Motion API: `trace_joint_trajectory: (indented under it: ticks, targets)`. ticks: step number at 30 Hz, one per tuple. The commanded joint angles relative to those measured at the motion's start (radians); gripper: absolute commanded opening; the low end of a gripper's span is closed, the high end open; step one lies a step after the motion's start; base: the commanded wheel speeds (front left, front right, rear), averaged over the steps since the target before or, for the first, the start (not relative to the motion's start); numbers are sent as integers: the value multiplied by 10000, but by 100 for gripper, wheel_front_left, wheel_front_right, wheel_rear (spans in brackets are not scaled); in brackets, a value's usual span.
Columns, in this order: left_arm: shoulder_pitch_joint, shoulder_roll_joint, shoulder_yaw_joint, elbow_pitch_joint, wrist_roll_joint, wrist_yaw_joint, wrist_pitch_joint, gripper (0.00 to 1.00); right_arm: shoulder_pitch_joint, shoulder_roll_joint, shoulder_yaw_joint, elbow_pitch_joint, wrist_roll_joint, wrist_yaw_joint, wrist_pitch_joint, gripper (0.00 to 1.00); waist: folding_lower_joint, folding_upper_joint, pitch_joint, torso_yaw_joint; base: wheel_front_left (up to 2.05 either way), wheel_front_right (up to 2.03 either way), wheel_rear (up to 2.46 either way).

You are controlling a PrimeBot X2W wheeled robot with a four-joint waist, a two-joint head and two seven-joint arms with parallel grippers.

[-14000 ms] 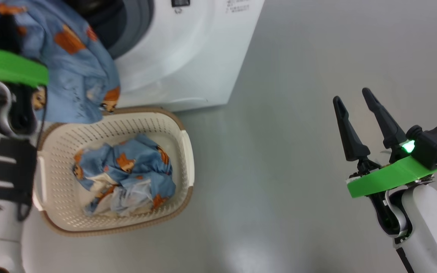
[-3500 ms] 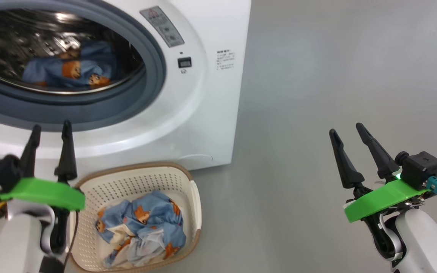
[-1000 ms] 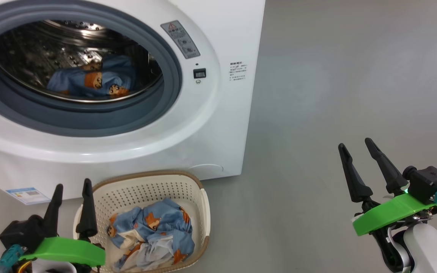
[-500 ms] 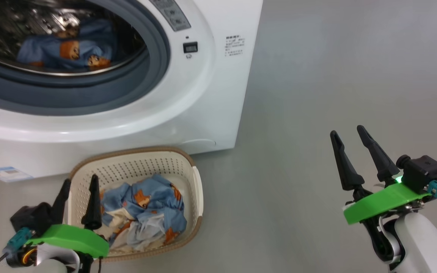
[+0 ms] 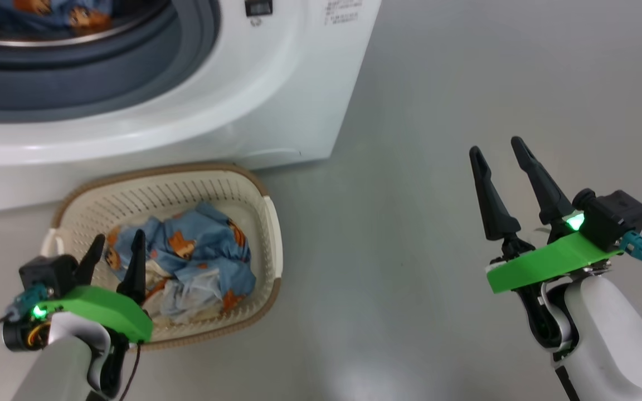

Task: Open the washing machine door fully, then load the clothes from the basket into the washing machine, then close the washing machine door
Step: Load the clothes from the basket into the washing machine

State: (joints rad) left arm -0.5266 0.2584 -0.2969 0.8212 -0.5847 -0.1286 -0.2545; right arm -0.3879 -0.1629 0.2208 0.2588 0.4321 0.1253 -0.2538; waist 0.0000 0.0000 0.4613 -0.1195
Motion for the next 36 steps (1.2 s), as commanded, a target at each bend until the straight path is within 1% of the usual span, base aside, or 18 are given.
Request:
trace_joint_trajectory:
  ticks: [1,11,16,22,24,32,36]
  targets:
    - [-387,420,31,148,-216,-21,24,100,-120,25,106,-281,-122,54,-80,100,0,0,886,-240,0,0,0]
    - [-2012,879,-1063,1520,-1063,-21,132,100,-677,304,-26,-571,-390,54,-80,100,0,0,2470,-468,0,0,0]
    - [-2706,1014,-1599,1947,-1380,-21,190,100,-999,422,-35,-684,-493,54,-80,100,0,0,3212,-541,0,0,0]
    - [-3382,1188,-2192,2483,-1828,-21,656,100,-1302,558,16,-789,-597,54,-80,100,0,0,3954,-755,0,0,0]
    - [-3470,1223,-2303,2560,-1883,-21,756,100,-1326,581,28,-806,-616,54,-80,100,0,0,4043,-799,0,0,0]
    - [-3982,1407,-3280,3066,-2196,-21,1841,100,-1327,757,31,-908,-703,54,-80,100,0,0,4532,-1147,0,0,0]
    - [-4221,1501,-3616,3265,-2363,-21,2192,100,-1356,826,130,-931,-683,54,-80,100,0,0,4715,-1323,0,0,0]
